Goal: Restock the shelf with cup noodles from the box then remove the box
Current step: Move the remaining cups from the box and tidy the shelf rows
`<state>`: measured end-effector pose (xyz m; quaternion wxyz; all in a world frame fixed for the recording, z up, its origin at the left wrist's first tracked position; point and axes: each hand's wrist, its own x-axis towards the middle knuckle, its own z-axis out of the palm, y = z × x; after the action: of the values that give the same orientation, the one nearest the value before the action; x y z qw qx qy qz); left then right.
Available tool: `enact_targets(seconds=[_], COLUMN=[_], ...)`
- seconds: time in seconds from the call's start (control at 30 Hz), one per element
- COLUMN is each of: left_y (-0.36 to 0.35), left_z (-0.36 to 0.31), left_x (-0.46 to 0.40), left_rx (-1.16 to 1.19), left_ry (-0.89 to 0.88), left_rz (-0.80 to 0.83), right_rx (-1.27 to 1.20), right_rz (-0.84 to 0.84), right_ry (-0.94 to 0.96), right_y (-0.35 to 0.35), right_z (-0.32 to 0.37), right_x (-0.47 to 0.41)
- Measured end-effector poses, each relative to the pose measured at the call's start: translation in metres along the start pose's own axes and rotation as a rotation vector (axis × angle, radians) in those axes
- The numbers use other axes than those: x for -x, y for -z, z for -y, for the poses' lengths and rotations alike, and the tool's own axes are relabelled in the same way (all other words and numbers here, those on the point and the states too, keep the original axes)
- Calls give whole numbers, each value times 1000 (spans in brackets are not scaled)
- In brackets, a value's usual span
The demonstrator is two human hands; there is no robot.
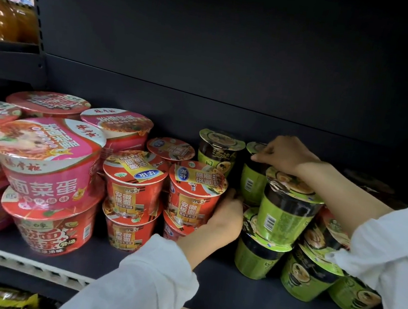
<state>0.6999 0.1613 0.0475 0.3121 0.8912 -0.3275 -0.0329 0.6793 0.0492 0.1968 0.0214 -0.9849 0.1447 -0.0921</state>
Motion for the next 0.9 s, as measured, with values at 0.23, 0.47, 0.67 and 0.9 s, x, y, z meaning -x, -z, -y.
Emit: enact_targets(seconds=[0.23, 0.47, 0.67, 0.9], left_y=[11, 13, 31, 42], left_z=[-17, -28, -43, -35], left_x=[-14, -10, -17, -14], left_rx=[98, -18, 255, 213], left_ry=[156, 91, 333, 304], left_rz=[16, -116, 1, 187], right_rx=[-40, -33, -12, -3], right_rz=[105, 73, 97, 133], right_ry=[-5, 21, -17, -15], right_y=[8, 8, 9, 11], right_z=[-1, -9, -7, -7], right_x=[10, 11, 12, 17])
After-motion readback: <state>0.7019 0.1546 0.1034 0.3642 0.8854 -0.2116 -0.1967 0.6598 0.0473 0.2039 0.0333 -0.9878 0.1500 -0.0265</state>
